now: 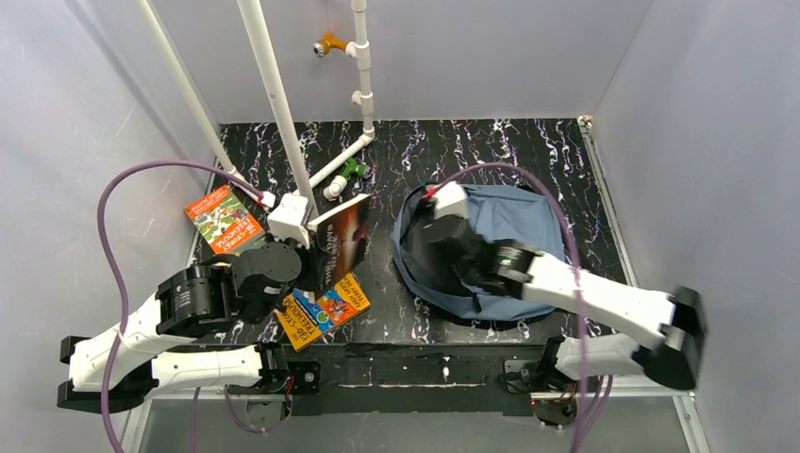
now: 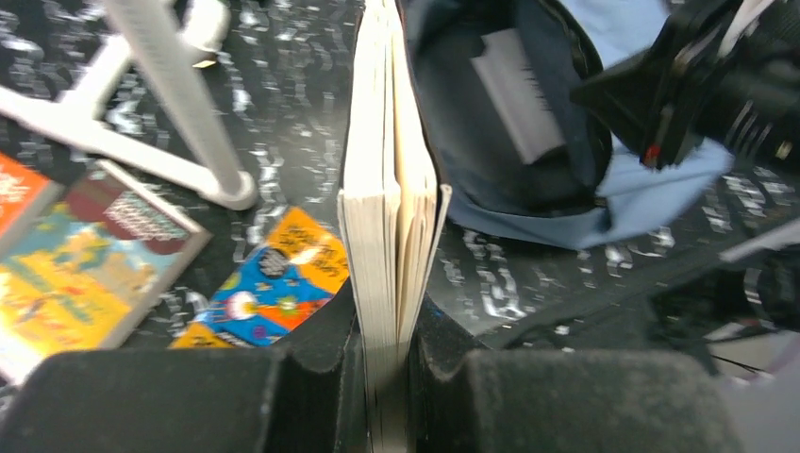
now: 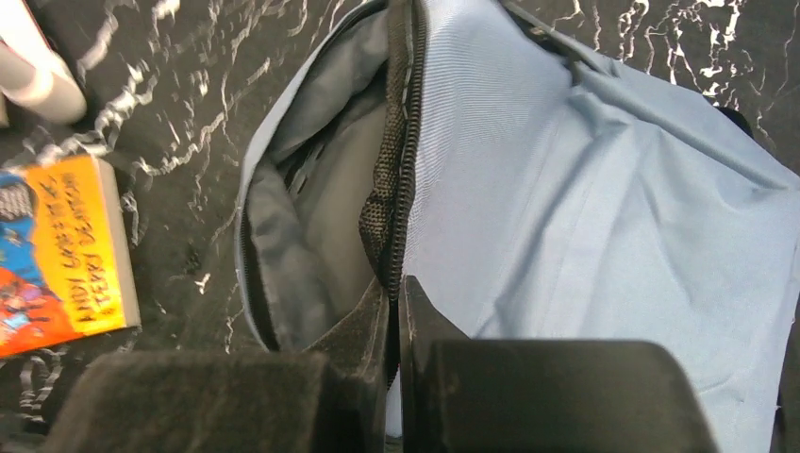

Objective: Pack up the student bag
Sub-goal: Place the book in the student bag.

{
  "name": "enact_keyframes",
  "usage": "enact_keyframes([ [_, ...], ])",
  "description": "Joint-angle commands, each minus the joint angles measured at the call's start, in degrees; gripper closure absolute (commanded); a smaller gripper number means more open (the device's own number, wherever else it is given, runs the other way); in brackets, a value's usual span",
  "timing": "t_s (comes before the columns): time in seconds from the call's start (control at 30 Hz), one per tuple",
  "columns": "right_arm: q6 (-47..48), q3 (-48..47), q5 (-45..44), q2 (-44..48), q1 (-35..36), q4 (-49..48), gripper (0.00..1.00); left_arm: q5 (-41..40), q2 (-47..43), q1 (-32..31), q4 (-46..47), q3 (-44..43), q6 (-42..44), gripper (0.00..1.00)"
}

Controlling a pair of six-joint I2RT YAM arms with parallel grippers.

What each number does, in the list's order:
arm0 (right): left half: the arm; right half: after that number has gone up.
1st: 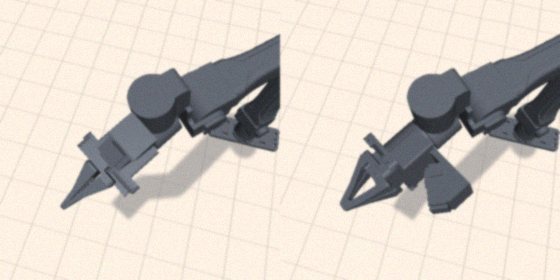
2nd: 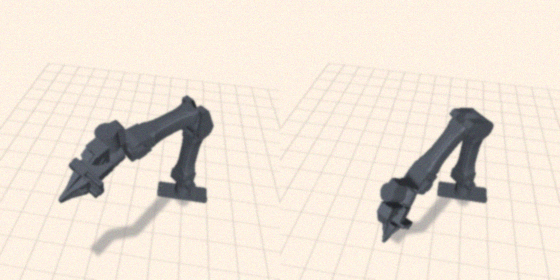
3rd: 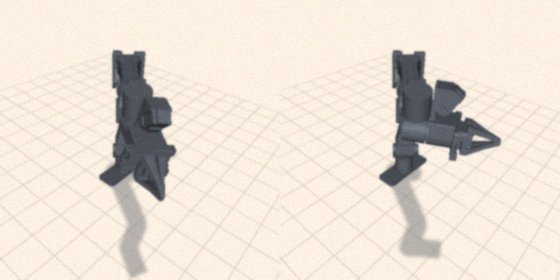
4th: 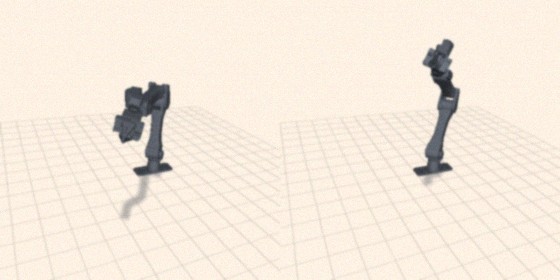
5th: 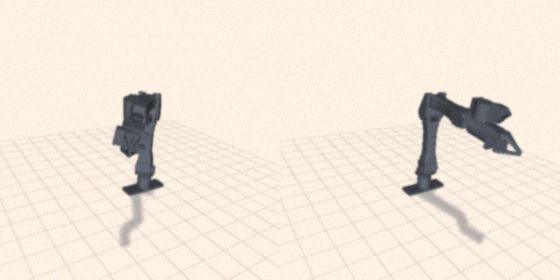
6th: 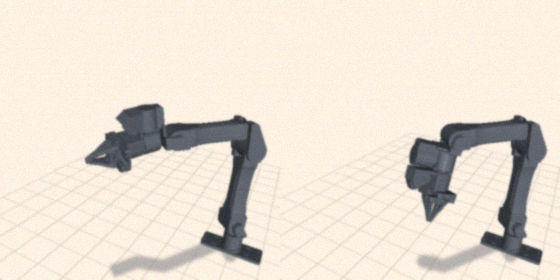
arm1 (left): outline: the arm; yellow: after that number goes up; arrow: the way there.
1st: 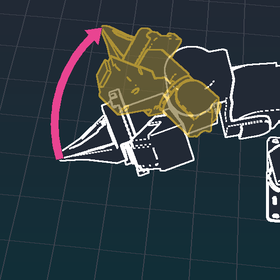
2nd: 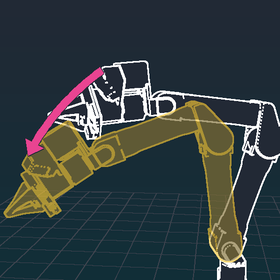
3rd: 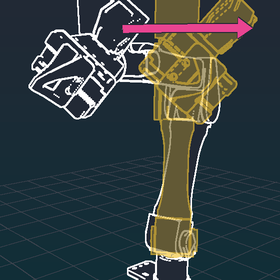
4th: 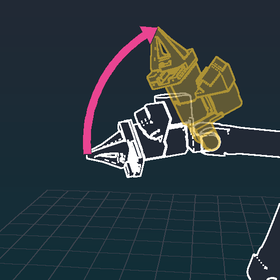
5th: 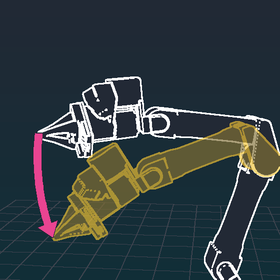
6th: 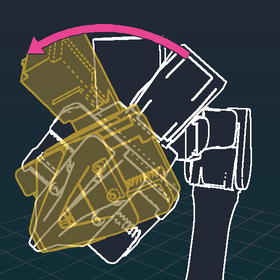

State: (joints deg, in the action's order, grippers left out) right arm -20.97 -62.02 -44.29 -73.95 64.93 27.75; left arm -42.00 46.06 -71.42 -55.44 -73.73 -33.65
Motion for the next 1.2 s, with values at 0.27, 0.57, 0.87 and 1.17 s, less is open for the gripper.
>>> enact_keyframes([
  [0.27, -2.3, 8.87, 26.04, 20.81, -16.3, -16.01, 0.99, 22.82, 7.46, 8.4, 27.21, 10.52, -29.26, 1.0],
  [0.57, -2.73, 10.82, 26.7, 23.3, -16.32, -15.0, 0.99, 39.4, 15.04, 19.6, 38.76, 11.89, -32.06, 1.0],
  [0.87, -2.97, 10.73, 26.9, 24.33, -16.32, -15.46, 0.99, 44.98, 20.99, 20.69, 42.02, 7.87, -31.25, 1.0],
  [1.17, -2.84, 9.5, 27.51, 24.94, -16.32, -14.15, 0.99, 50.0, 32.55, 22.28, 52.02, 8.7, -33.98, 1.0],
])
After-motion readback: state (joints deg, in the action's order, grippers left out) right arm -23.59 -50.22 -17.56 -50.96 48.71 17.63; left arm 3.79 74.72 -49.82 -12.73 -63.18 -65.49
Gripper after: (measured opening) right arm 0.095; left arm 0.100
